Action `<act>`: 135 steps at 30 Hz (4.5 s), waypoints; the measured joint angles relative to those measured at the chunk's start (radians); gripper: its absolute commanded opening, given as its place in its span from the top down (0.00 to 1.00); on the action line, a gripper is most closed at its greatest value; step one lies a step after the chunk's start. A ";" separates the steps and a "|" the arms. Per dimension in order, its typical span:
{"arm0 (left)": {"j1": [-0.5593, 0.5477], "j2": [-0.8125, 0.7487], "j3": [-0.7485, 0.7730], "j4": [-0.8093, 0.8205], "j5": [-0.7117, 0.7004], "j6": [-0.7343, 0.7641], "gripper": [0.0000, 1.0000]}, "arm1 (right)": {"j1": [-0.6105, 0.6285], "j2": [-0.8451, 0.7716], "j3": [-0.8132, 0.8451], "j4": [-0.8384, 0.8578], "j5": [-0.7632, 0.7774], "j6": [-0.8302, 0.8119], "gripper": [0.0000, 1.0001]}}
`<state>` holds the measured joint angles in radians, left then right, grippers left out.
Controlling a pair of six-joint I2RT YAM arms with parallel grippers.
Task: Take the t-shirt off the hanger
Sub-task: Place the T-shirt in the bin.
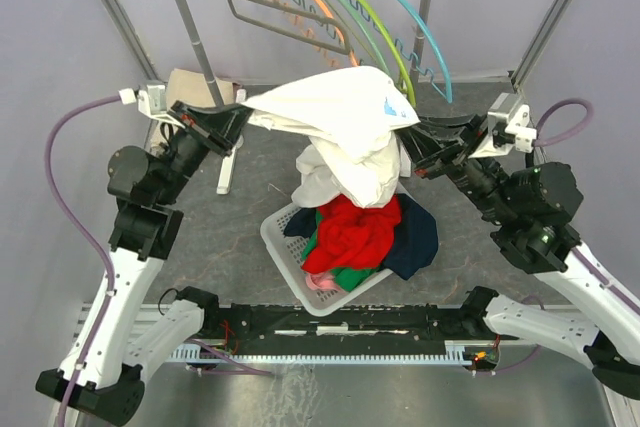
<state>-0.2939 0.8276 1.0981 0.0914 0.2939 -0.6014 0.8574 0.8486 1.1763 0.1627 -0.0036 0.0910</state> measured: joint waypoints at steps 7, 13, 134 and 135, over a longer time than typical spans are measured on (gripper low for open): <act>-0.007 -0.111 -0.216 0.001 0.000 -0.036 0.97 | 0.000 -0.042 -0.018 -0.066 -0.023 0.048 0.98; -0.016 -0.087 -0.309 0.009 -0.005 -0.036 0.73 | 0.000 -0.045 -0.059 -0.160 -0.006 0.069 0.98; -0.245 -0.136 -0.500 -0.154 -0.529 0.098 0.01 | 0.126 0.496 -0.356 -0.210 0.253 0.304 0.98; -0.245 -0.145 -0.504 -0.156 -0.535 0.098 0.01 | 0.126 0.508 -0.357 -0.201 0.256 0.313 0.98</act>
<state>-0.5392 0.6830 0.5945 -0.0643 -0.2413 -0.5030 0.9833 1.3567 0.8188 -0.0383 0.2523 0.4042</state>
